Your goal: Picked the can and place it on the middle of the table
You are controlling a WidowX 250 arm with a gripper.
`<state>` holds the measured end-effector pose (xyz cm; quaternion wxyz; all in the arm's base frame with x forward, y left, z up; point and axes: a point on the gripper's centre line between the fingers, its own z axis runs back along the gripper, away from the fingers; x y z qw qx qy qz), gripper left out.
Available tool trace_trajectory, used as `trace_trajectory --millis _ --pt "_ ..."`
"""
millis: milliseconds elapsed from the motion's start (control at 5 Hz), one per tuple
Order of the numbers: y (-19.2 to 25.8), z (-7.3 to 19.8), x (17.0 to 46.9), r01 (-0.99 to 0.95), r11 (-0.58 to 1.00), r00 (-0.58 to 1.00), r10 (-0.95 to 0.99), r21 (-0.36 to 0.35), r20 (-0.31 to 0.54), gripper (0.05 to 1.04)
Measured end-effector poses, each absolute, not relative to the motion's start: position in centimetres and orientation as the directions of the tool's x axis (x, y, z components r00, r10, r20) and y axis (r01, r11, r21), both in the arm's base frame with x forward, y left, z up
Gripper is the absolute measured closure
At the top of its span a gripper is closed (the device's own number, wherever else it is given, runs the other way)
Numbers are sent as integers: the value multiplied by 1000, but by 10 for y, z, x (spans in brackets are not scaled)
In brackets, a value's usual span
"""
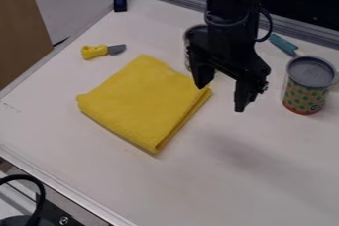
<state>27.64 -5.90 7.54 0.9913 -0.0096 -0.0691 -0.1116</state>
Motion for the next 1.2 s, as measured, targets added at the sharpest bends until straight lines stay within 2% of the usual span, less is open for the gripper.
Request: trace_trajectory --millis 200,400,800,1200 --pt "-58 69 273 214 977 970 -211 -5 118 86" --pt "-45 71 280 86 996 986 -85 3 143 86" --pt "16 89 330 -269 963 926 251 26 284 86" --pt "71 69 389 -547 837 800 524 -3 292 86"
